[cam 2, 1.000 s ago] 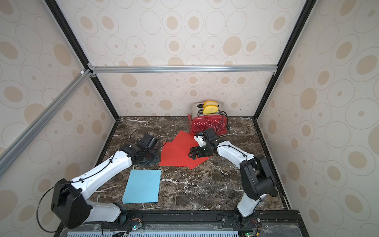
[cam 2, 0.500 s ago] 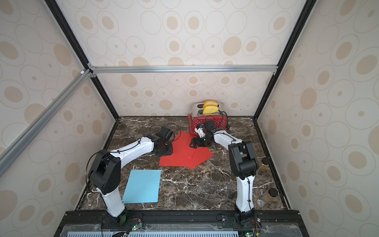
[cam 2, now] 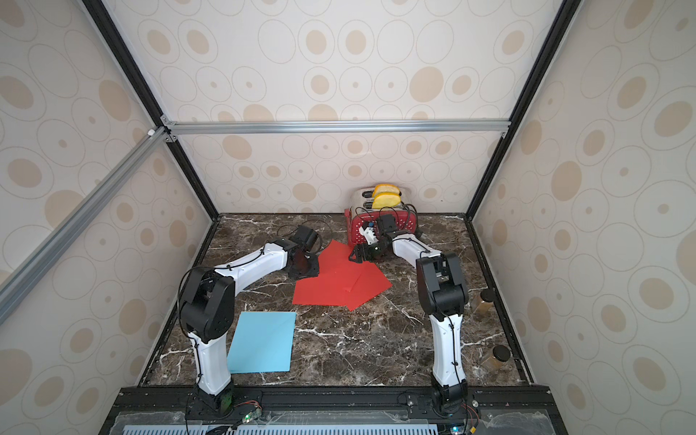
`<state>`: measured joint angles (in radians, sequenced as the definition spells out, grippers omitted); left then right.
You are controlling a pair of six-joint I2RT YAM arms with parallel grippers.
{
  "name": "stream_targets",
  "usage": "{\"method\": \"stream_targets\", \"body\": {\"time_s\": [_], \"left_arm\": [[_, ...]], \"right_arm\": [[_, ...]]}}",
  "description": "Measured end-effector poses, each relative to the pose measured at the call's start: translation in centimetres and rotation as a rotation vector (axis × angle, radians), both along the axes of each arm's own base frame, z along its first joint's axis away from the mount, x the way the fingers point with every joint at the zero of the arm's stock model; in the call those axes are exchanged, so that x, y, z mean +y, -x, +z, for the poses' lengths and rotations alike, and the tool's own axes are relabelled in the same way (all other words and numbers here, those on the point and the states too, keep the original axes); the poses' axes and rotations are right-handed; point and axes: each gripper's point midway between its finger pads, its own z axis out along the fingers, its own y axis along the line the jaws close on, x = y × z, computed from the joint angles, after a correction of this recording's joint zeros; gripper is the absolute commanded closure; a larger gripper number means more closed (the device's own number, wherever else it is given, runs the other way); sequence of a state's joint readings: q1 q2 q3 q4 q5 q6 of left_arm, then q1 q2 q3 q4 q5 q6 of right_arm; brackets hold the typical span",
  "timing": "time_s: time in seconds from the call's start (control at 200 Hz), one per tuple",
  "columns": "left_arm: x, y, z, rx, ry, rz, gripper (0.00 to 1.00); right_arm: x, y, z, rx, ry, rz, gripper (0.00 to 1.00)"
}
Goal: Sort the scattered colored papers by color
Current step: Pick up the colored paper from the center of the board.
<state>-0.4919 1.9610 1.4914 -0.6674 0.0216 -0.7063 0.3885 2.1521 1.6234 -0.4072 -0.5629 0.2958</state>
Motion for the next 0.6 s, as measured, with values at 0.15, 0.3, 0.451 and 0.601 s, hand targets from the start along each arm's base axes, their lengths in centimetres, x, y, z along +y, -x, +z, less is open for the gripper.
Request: {"method": "stream_targets", "body": {"time_s": [0.15, 0.3, 0.451, 0.601], "left_arm": [[0.2, -0.1, -0.5, 0.014, 0.002, 0.004, 0.59], [0.2, -0.5, -0.4, 0.008, 0.023, 0.01, 0.58], [-0.5, -1.8, 0.1, -0.037, 0.085, 0.007, 0.57], [-1.3, -2.5, -0.2, -0.086, 0.166, -0.009, 0.57]], "right_arm": [[1.0, -0.6, -0.8, 0.009, -0.017, 0.022, 0.48], [1.4, -1.0, -2.3, 0.035, -0.01, 0.031, 0.45], [1.1, -1.5, -2.8, 0.036, 0.038, 0.027, 0.46], [0.4, -1.8, -3.3, 0.032, 0.096, 0.014, 0.45]]}}
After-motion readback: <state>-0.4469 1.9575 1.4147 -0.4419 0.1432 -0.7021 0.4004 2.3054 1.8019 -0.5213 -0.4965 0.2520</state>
